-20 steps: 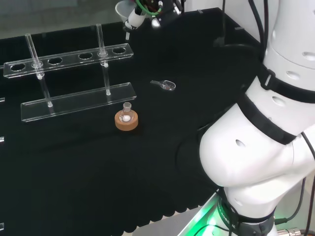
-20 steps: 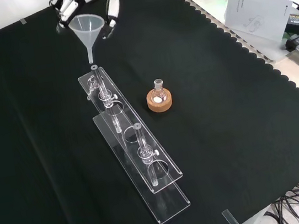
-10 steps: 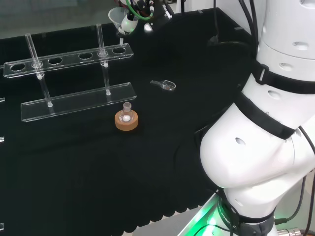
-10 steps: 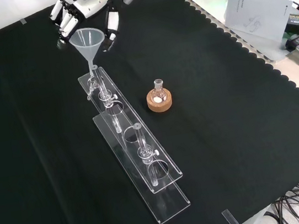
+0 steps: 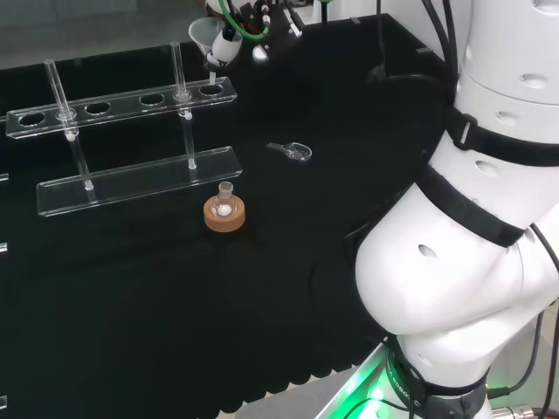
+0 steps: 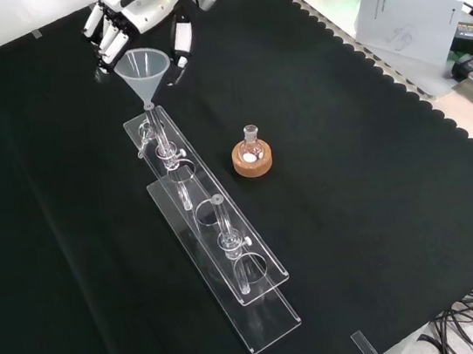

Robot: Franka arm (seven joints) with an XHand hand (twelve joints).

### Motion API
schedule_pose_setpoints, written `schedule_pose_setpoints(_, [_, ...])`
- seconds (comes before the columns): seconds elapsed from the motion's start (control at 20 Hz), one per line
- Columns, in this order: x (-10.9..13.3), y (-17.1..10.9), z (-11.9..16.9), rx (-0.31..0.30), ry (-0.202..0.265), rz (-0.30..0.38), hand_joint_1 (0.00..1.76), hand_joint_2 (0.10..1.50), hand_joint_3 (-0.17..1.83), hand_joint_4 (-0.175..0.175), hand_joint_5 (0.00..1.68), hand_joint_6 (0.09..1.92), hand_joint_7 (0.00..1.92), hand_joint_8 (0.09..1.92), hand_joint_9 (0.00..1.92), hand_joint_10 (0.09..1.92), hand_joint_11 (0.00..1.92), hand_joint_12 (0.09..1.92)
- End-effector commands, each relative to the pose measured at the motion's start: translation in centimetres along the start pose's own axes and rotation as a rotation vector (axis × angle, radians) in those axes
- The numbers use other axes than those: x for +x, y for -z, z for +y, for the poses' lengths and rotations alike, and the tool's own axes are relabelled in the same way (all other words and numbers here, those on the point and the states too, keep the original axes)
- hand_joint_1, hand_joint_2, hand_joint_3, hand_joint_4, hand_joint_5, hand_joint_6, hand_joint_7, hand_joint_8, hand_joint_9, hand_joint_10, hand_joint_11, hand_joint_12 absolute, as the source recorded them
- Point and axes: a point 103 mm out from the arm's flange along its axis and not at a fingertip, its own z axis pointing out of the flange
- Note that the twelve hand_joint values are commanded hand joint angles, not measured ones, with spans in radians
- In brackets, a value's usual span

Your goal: Put the funnel back on the funnel stand.

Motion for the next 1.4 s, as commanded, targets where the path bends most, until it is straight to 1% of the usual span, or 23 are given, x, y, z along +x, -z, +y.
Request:
schedule_pose_setpoints(0.05, [0.0,-0.7,0.3,0.024,-0.007,-0.01,0.68,0.82,0.45,-0.023,0.62,0.64,0.73,0.7,1.12,0.44,0.63,1.25])
schedule_pose_setpoints(0.25, [0.1,-1.3,0.6,0.037,-0.001,-0.019,0.68,0.82,0.45,-0.022,0.62,0.64,0.73,0.7,1.12,0.44,0.63,1.25])
schedule_pose_setpoints(0.75, [1.4,-3.0,1.6,0.067,0.025,-0.014,0.68,0.82,0.45,-0.021,0.62,0.63,0.72,0.69,1.09,0.43,0.63,1.25])
schedule_pose_setpoints(0.85, [1.4,-3.3,1.6,0.078,0.026,-0.006,0.68,0.81,0.45,-0.021,0.61,0.63,0.69,0.69,1.03,0.43,0.61,1.26])
schedule_pose_setpoints(0.9, [1.2,-3.5,1.5,0.091,0.019,-0.005,0.67,0.81,0.45,-0.022,0.59,0.62,0.66,0.7,0.99,0.44,0.6,1.26])
schedule_pose_setpoints(0.95, [1.4,-3.6,1.6,0.1,0.025,-0.002,0.67,0.8,0.45,-0.026,0.57,0.61,0.62,0.71,0.94,0.45,0.59,1.27])
schedule_pose_setpoints(1.1, [2.1,-3.7,1.4,0.111,0.039,0.005,0.61,0.75,0.42,-0.036,0.46,0.51,0.46,0.72,0.77,0.51,0.53,1.3])
schedule_pose_setpoints(1.25, [2.6,-3.7,0.9,0.135,0.022,0.013,0.57,0.74,0.39,-0.038,0.43,0.42,0.37,0.72,0.65,0.57,0.48,1.32])
schedule_pose_setpoints(1.4, [3.1,-3.6,0.3,0.144,0.036,0.019,0.53,0.73,0.34,-0.039,0.4,0.3,0.26,0.71,0.55,0.63,0.42,1.35])
